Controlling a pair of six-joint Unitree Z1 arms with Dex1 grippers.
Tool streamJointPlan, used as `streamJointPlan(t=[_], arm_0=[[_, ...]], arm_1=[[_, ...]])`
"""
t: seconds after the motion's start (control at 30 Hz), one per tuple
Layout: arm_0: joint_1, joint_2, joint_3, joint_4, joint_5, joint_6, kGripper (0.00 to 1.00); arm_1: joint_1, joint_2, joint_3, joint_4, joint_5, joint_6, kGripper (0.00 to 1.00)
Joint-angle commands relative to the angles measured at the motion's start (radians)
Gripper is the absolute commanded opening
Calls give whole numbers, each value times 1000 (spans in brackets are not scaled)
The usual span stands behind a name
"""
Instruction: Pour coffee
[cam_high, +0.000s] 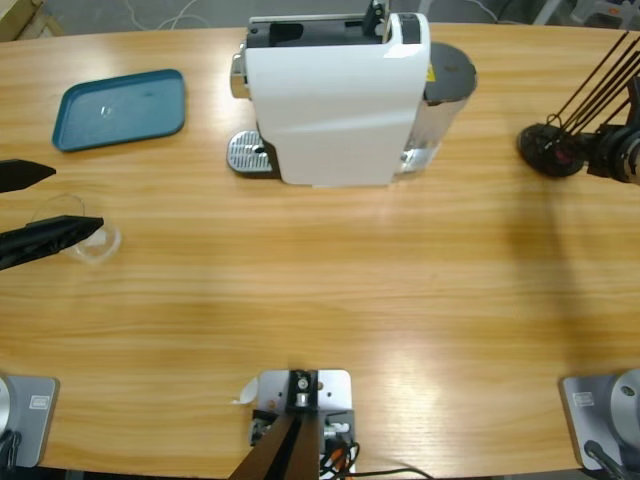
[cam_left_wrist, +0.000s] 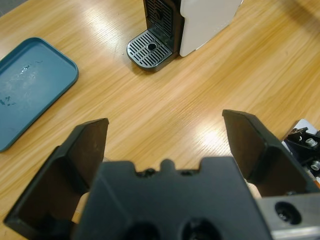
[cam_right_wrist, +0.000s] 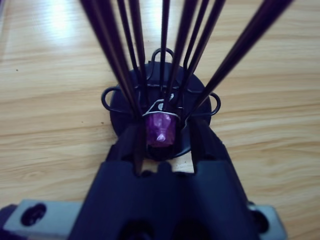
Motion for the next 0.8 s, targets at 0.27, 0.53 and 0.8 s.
streamJointPlan(t=[0.27, 0.53, 0.8], arm_0=[[8, -20, 34, -11, 0, -11, 987], [8, -26, 35, -8, 0, -11, 987], [8, -26, 38, -8, 1, -12, 987]], arm_1=[[13, 82, 22, -75, 15, 11, 356], [13, 76, 38, -101, 10, -5, 134], [13, 48, 39, -100, 0, -16, 19]])
